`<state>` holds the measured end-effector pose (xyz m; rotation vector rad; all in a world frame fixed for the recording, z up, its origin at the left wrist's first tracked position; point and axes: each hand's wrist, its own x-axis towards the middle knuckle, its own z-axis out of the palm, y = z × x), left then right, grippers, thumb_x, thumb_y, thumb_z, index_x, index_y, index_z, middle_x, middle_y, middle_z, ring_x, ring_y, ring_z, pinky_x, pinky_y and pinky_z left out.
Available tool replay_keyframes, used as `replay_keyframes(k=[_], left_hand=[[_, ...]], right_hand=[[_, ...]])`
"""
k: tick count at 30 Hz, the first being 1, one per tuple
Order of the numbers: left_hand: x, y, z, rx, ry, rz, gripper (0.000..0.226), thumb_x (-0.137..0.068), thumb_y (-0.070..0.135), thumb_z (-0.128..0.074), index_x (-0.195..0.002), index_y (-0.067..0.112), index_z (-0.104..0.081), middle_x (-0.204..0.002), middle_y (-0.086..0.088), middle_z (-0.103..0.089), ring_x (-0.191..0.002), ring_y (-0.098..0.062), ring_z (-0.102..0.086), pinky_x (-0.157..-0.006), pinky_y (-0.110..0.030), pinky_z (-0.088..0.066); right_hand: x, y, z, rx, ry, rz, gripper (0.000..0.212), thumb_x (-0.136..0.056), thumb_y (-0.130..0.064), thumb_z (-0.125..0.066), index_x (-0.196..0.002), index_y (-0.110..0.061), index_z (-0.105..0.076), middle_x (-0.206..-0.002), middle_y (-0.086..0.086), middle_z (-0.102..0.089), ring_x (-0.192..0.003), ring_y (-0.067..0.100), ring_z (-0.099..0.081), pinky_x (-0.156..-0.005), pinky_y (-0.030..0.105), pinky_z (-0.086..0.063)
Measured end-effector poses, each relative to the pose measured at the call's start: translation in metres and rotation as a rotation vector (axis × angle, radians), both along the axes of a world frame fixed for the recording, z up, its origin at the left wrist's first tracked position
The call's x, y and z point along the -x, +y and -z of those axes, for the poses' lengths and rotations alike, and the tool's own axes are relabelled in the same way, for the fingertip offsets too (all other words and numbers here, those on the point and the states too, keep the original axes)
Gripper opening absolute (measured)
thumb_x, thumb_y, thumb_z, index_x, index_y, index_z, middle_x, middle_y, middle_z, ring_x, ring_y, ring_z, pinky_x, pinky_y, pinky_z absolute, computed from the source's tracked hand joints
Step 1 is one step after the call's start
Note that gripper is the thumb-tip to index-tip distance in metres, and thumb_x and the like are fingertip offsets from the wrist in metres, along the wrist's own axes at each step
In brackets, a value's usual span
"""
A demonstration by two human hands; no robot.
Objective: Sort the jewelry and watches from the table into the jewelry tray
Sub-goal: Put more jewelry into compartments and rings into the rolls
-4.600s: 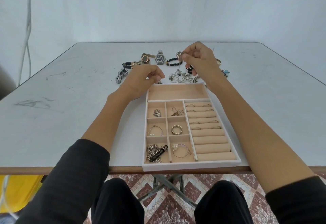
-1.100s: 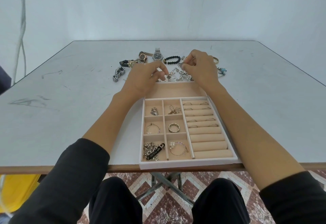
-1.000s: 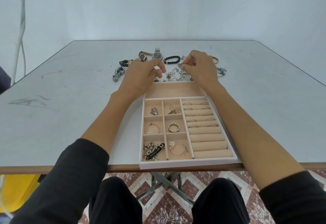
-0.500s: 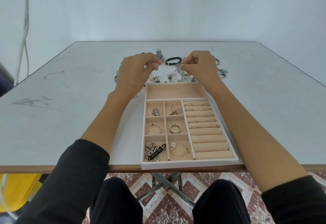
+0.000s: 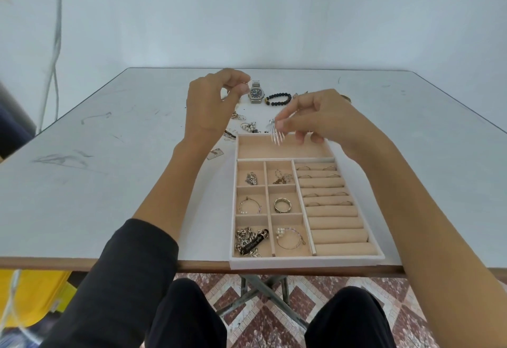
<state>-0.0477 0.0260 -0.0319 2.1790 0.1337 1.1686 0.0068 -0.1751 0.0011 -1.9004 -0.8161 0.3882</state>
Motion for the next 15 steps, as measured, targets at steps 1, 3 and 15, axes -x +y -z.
replay_keyframes(k=[1, 3, 15], left_hand=[[0.000, 0.000, 0.000, -0.007, 0.001, 0.001, 0.013, -0.088, 0.022, -0.063, -0.096, 0.019, -0.072, -0.079, 0.017, -0.068, -0.078, 0.003, -0.061, -0.066, -0.008, -0.040], [-0.001, 0.000, 0.001, -0.017, 0.002, 0.002, 0.014, -0.088, 0.022, -0.063, -0.097, 0.019, -0.072, -0.080, 0.015, -0.068, -0.080, 0.001, -0.062, -0.065, -0.011, -0.041], [0.000, 0.000, 0.004, -0.093, 0.044, 0.001, 0.015, -0.086, 0.017, -0.062, -0.097, 0.018, -0.073, -0.080, 0.014, -0.069, -0.077, -0.003, -0.064, -0.077, -0.008, -0.044]], right_hand=[[0.005, -0.003, 0.002, 0.049, -0.026, -0.029, 0.014, -0.076, -0.015, -0.078, -0.088, -0.007, -0.073, -0.074, 0.008, -0.073, -0.054, 0.012, -0.052, -0.044, 0.013, -0.032], [0.015, -0.007, 0.009, 0.127, -0.088, -0.075, 0.011, -0.075, -0.015, -0.079, -0.083, -0.010, -0.074, -0.076, 0.018, -0.071, -0.055, 0.013, -0.051, -0.051, 0.013, -0.038], [0.024, -0.010, 0.029, 0.288, -0.369, 0.062, 0.012, -0.065, -0.039, -0.083, -0.073, -0.032, -0.076, -0.073, -0.002, -0.053, -0.063, 0.008, -0.042, -0.062, 0.028, -0.036]])
